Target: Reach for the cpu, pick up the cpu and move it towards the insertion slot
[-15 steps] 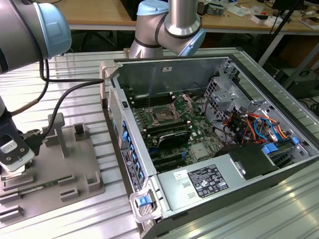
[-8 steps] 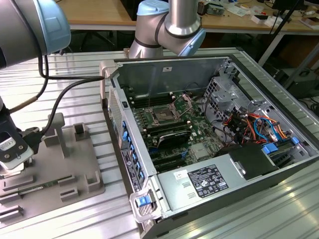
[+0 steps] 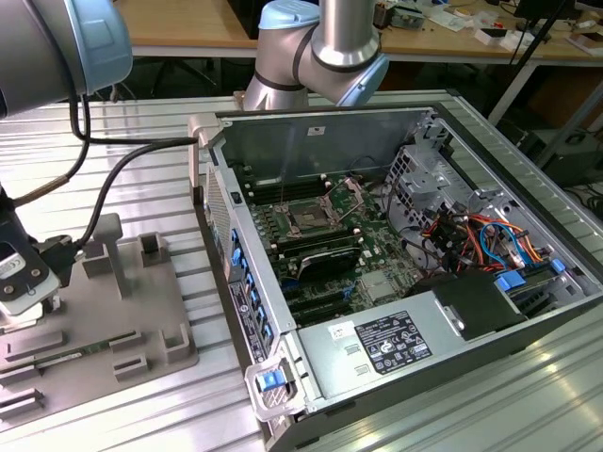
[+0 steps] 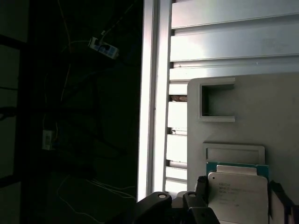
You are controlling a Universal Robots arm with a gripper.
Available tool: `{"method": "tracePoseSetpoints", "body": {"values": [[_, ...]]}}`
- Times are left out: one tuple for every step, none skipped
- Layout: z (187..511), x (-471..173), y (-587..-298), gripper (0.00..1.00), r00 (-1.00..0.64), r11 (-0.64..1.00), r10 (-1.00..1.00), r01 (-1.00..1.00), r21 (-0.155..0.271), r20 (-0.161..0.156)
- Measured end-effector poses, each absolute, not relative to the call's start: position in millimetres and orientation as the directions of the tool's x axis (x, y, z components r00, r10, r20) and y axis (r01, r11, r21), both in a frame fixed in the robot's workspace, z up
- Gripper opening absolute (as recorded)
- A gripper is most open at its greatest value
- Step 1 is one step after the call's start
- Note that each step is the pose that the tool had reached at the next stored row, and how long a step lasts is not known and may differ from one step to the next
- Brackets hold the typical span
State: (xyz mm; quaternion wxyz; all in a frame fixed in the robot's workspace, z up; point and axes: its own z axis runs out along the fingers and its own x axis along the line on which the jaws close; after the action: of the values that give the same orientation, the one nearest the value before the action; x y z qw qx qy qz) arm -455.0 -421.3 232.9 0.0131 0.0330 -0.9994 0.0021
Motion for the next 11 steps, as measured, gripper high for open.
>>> {"method": "tracePoseSetpoints", "body": {"values": [[233.3, -455.0, -421.3, 0.55, -0.997, 0.998, -0.066, -0.066, -0.003, 0.026], [233.3, -455.0, -421.3, 0.55, -0.997, 0.998, -0.066, -0.066, -0.003, 0.026], [233.4, -455.0, -421.3, 0.55, -0.997, 0.998, -0.066, -0.066, -0.003, 0.026], [233.5, -455.0, -421.3, 0.55, -0.997, 0.998, -0.066, -0.066, -0.003, 0.026], [233.7, -455.0, -421.3, 0.55, -0.997, 0.998, -0.066, -0.066, -0.003, 0.026], [233.8, -455.0, -421.3, 0.55, -0.997, 0.998, -0.066, -0.066, -0.003, 0.026], [236.6, -455.0, -421.3, 0.55, -0.997, 0.998, -0.066, -0.066, -0.003, 0.026], [245.0, -455.0, -421.3, 0.55, -0.997, 0.998, -0.066, -0.066, -0.003, 0.026], [246.4, -455.0, -421.3, 0.55, -0.997, 0.998, -0.066, -0.066, -0.003, 0.026], [246.8, -455.0, -421.3, 0.55, -0.997, 0.998, -0.066, -0.066, -0.003, 0.026], [247.3, -455.0, -421.3, 0.55, -0.997, 0.998, -0.066, -0.066, -0.003, 0.026]]}}
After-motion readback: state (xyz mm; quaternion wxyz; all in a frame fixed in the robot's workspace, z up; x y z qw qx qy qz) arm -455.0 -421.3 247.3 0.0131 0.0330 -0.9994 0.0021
